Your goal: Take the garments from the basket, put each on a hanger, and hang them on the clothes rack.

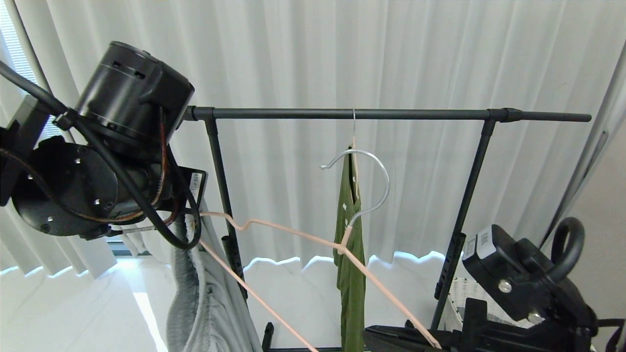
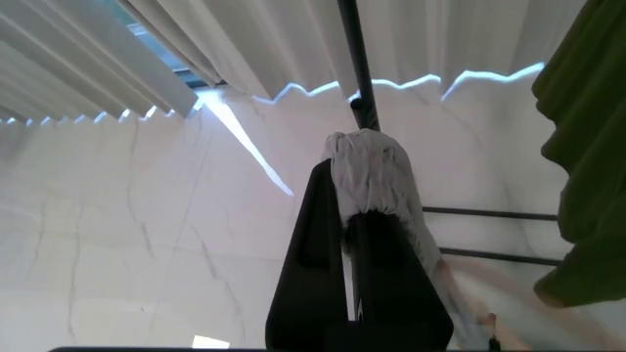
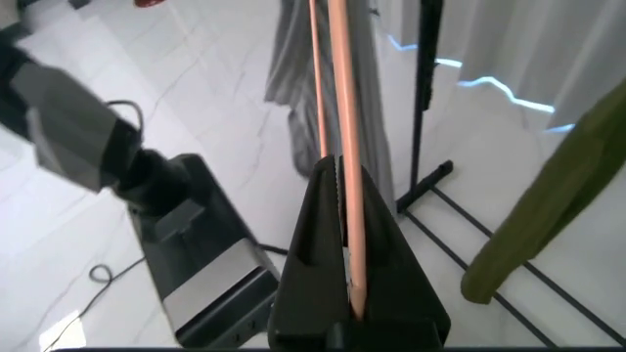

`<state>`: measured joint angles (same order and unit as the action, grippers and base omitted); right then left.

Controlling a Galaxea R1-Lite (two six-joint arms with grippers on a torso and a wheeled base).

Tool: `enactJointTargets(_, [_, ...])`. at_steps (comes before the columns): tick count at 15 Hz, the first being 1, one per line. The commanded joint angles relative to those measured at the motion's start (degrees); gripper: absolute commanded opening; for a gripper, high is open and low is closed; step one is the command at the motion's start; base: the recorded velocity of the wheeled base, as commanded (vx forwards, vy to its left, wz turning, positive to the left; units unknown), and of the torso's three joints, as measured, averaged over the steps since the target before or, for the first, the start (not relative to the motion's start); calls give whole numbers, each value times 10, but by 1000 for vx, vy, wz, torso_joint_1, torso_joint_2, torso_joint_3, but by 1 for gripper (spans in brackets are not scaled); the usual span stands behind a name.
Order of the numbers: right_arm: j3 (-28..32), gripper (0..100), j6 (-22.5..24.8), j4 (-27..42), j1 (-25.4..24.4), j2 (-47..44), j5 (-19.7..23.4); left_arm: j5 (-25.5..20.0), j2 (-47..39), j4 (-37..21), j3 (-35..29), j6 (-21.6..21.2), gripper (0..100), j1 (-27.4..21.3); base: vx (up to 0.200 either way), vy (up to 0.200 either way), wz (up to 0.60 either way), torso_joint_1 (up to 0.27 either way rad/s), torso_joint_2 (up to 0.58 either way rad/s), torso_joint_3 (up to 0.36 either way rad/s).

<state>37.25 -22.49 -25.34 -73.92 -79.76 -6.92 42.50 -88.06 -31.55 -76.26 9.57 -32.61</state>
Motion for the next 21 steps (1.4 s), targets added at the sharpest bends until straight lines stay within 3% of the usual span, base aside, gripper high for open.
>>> enactJointTargets(1, [1,0,0,2,-18,7,0,0,-9,0,-5,0,0,1,0,0,0,0,0,0])
enactJointTargets(8, [3,0,1,1,-26,-1,-4,2,-4,0,-6,-1,0,1,0,0,0,0,0,0])
enactJointTargets(12, [12,0,14,-18,34,-48,-5,6,8,-1,-3,-3,0,-14,0,0,0,0,0,0])
enactJointTargets(16, [30,0,14,-49,46,-81,-6,6,11,-1,0,-2,0,-36,0,0,0,0,0,0])
enactJointTargets(21, [42,0,24,-94,53,-131,-53,7,15,-1,12,4,0,-38,0,0,0,0,0,0])
